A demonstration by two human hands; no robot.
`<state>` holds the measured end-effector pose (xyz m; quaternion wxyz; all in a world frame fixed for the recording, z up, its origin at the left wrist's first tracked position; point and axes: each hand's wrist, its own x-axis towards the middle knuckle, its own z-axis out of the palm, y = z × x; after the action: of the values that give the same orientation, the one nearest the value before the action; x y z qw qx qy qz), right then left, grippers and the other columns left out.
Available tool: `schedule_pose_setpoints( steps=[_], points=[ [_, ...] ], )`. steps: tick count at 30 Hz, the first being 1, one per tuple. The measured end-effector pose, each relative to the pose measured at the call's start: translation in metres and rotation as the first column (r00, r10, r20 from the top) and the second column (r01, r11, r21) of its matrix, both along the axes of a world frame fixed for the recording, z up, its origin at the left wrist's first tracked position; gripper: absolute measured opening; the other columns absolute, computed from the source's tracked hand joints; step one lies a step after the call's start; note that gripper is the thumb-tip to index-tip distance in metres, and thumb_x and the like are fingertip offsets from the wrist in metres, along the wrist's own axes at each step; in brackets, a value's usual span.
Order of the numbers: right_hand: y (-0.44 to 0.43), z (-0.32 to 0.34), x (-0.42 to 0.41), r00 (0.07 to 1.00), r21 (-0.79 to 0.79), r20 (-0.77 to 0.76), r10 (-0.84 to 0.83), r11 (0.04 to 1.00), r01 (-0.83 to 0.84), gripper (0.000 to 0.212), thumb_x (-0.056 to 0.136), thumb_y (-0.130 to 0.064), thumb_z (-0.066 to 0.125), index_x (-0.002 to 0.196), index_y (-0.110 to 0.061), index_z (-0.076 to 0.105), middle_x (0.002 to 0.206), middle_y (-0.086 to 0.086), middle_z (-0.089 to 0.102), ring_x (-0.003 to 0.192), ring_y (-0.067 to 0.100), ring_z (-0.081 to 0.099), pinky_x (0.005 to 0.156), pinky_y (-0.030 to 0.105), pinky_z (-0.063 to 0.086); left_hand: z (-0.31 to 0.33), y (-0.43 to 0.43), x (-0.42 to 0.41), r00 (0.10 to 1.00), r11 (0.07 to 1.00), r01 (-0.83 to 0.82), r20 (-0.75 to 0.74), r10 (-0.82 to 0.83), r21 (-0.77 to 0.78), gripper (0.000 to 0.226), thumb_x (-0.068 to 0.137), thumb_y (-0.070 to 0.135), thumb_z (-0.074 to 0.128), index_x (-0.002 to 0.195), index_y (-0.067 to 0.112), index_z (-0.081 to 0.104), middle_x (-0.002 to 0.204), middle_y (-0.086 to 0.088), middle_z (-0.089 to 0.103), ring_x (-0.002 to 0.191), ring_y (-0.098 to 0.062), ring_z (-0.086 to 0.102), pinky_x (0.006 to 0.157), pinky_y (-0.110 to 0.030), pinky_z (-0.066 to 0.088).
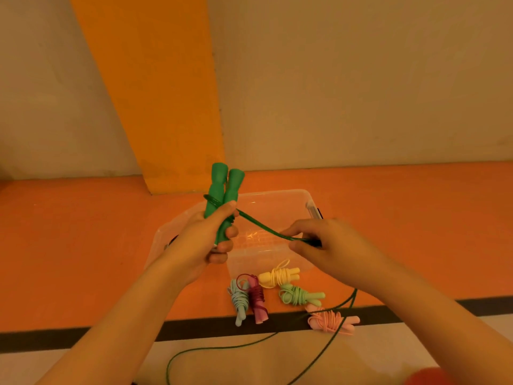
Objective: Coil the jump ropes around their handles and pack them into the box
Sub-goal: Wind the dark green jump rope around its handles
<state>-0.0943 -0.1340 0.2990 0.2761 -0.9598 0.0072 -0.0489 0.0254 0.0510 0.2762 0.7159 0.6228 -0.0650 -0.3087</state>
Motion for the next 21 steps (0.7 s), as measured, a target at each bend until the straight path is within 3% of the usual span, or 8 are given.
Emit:
schedule_pose_setpoints(
  steps=[3,5,7,11,14,17,21],
  points=[
    [0.004,0.004,-0.004,0.999,-0.089,0.013,0.030,0.996,-0.028,0.019,0.091,-0.036,0.059,0.109,-0.032,0.064,0.063,-0.019,0.043,0.059,-0.003,0.044,0.056,0.021,0.031,-0.003,-0.002,0.000,0.997,0.995,-0.041,0.071,0.034,0.093,0.020,0.093,0.036,0.057,0.096,0.018,0.050,0.059,0.000,0.045,0.038,-0.009,0.030,0.036,-0.013,0.021],
    [0.004,0.007,-0.005,0.998,-0.107,0.046,0.047,0.993,-0.041,0.018,0.092,-0.036,0.058,0.109,-0.032,0.065,0.062,-0.021,0.043,0.058,-0.004,0.043,0.056,0.023,0.033,-0.005,-0.001,0.003,0.983,0.981,-0.095,0.172,0.066,0.168,0.019,0.094,0.036,0.057,0.105,0.024,0.048,0.062,-0.001,0.046,0.040,-0.010,0.031,0.038,-0.014,0.023],
    [0.005,0.011,-0.007,0.995,-0.128,0.057,0.084,0.989,-0.076,0.019,0.094,-0.035,0.056,0.110,-0.032,0.065,0.066,-0.024,0.046,0.060,-0.005,0.045,0.058,0.022,0.035,-0.004,0.000,0.004,0.976,0.982,-0.108,0.205,0.075,0.155,0.012,0.096,0.032,0.055,0.105,0.031,0.047,0.062,-0.001,0.046,0.040,-0.011,0.031,0.039,-0.015,0.023],
    [0.001,0.017,-0.010,0.966,-0.180,0.206,0.156,0.976,-0.119,0.025,0.093,-0.035,0.050,0.108,-0.029,0.068,0.096,-0.016,0.069,0.083,0.007,0.065,0.066,0.034,0.053,-0.006,-0.005,-0.004,0.960,0.966,-0.090,0.279,0.019,0.242,0.012,0.096,0.025,0.054,0.097,0.035,0.049,0.062,-0.002,0.047,0.041,-0.012,0.030,0.040,-0.018,0.023],
    [-0.002,0.018,-0.011,0.918,-0.272,0.354,0.180,0.959,-0.084,0.029,0.092,-0.037,0.044,0.102,-0.028,0.070,0.086,-0.010,0.069,0.073,0.013,0.067,0.052,0.036,0.053,-0.009,-0.006,-0.008,0.940,0.942,-0.043,0.334,-0.075,0.332,0.013,0.095,0.023,0.055,0.102,0.032,0.049,0.064,-0.005,0.048,0.043,-0.013,0.031,0.042,-0.019,0.023],
    [-0.002,0.020,-0.008,0.881,-0.345,0.433,0.191,0.938,-0.034,0.030,0.092,-0.035,0.043,0.095,-0.025,0.071,0.076,-0.008,0.063,0.068,0.014,0.062,0.042,0.029,0.043,-0.011,-0.006,-0.014,0.899,0.862,0.140,0.302,-0.317,0.486,0.018,0.094,0.024,0.057,0.105,0.036,0.049,0.066,-0.004,0.054,0.043,-0.011,0.037,0.041,-0.020,0.026],
    [-0.007,0.013,-0.001,0.866,-0.331,0.475,0.158,0.944,0.010,0.027,0.089,-0.036,0.048,0.088,-0.024,0.072,0.075,-0.010,0.060,0.075,0.009,0.054,0.059,0.022,0.032,-0.010,-0.013,-0.034,0.726,0.653,0.525,0.113,-0.679,0.546,0.024,0.096,0.019,0.055,0.118,0.025,0.048,0.065,0.000,0.054,0.041,-0.007,0.042,0.040,-0.019,0.028]
  ],
)
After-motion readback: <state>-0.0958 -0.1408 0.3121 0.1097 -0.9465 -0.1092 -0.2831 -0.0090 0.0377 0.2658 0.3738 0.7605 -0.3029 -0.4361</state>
